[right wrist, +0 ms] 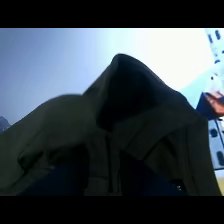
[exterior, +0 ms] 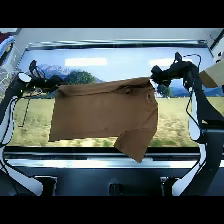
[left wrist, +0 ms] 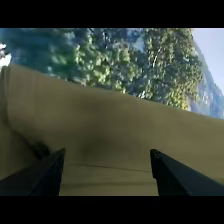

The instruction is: Fold the clothes and pants, and hang the long-sleeved shirts on hangers.

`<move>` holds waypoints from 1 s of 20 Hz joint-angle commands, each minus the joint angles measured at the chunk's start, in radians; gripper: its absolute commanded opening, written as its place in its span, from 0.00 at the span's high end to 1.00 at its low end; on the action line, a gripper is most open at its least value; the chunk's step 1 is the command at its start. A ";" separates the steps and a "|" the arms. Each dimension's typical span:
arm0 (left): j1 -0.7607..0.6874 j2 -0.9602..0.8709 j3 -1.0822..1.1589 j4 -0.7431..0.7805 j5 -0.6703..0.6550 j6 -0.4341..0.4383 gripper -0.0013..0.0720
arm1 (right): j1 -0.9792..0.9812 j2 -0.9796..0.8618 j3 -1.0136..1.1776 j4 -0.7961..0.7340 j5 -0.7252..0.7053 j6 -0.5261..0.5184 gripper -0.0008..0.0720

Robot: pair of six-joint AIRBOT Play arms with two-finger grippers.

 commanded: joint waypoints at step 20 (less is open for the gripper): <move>0.455 0.640 -0.874 -0.128 -0.333 0.257 0.14 | -0.337 0.591 -1.156 0.233 -0.251 -0.666 0.33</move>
